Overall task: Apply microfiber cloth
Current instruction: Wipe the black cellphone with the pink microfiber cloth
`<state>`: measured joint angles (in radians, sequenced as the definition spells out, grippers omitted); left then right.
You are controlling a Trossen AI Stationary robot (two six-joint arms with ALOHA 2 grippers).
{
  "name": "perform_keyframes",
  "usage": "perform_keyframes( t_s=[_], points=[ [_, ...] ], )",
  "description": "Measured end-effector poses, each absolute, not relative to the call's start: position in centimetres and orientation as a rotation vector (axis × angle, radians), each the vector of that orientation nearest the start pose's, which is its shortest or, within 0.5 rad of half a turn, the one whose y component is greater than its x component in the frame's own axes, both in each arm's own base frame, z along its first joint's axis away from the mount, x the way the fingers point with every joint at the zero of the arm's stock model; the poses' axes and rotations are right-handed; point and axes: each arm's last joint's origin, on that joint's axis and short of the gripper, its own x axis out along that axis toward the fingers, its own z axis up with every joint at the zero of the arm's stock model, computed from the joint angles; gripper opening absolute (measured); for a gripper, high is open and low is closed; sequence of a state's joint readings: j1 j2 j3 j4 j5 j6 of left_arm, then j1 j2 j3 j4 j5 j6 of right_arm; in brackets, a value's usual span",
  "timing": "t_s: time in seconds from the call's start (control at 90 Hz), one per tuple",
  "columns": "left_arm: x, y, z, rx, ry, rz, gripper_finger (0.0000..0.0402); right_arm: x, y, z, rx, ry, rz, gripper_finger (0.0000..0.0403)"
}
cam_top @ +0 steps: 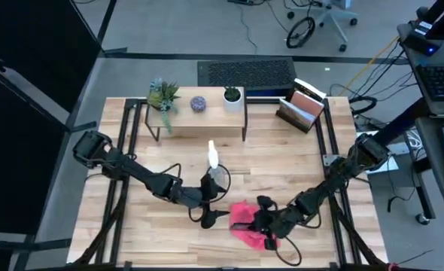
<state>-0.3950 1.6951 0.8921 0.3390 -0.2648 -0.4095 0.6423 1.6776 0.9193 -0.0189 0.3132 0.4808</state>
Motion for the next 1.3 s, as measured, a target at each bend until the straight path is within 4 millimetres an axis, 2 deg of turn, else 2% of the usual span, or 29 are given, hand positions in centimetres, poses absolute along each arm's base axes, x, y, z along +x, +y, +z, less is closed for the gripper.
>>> perform_keyframes(
  t_s=[0.111,0.344,0.878,1.056,1.3],
  points=[
    [32.8,-12.9,19.0,-0.258,0.438,-0.057,0.0384,28.0,18.4,19.0,0.037,0.835,0.087,0.0009],
    [32.6,-13.6,19.0,-0.240,0.444,-0.100,0.0384,27.7,16.6,19.4,-0.030,1.009,-0.014,0.0009],
    [32.8,-13.0,19.1,-0.231,0.431,-0.054,0.0377,31.2,15.6,21.3,0.013,0.710,0.052,0.0009],
    [33.0,-12.7,19.3,-0.241,0.409,-0.046,0.0325,31.5,15.5,21.5,0.015,0.689,0.061,0.0009],
    [33.1,-12.4,19.3,-0.244,0.409,-0.044,0.0204,31.5,15.5,21.5,0.019,0.689,0.053,0.0009]
  ],
)
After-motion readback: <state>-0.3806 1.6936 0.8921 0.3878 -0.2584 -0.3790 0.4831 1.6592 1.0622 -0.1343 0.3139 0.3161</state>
